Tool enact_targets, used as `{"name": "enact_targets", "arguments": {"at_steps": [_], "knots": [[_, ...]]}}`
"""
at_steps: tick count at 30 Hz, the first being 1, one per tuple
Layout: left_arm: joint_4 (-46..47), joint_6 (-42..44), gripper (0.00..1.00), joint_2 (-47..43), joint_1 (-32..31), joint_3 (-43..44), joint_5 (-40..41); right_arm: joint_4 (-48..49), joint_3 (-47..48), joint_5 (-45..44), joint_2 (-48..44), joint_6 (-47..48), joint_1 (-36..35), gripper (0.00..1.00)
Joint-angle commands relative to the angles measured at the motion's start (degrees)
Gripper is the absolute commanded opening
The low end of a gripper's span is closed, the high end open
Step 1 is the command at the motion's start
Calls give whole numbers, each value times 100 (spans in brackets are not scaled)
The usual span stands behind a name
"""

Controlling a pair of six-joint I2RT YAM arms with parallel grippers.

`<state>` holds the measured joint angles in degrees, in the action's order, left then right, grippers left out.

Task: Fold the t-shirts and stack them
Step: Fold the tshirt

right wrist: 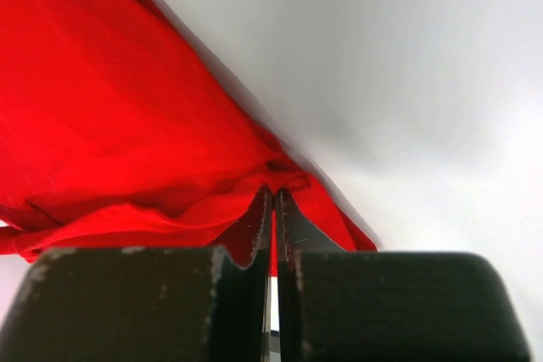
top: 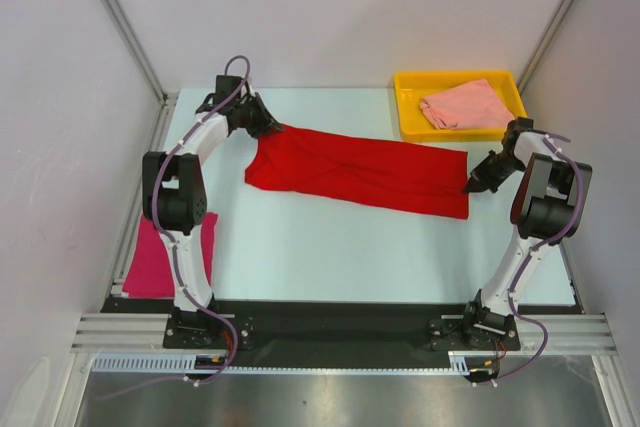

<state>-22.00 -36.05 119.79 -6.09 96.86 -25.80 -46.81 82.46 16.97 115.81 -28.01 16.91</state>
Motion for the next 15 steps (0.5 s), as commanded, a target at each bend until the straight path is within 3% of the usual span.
{"name": "enact_targets", "arguments": {"at_steps": [1,15], "knots": [[55,-60,0,-8,90,290,40,-66,289,-36,109,-12,67,0],[64,-95,0,176,108,386,-30,5,341,105,135,-12,67,4]]}}
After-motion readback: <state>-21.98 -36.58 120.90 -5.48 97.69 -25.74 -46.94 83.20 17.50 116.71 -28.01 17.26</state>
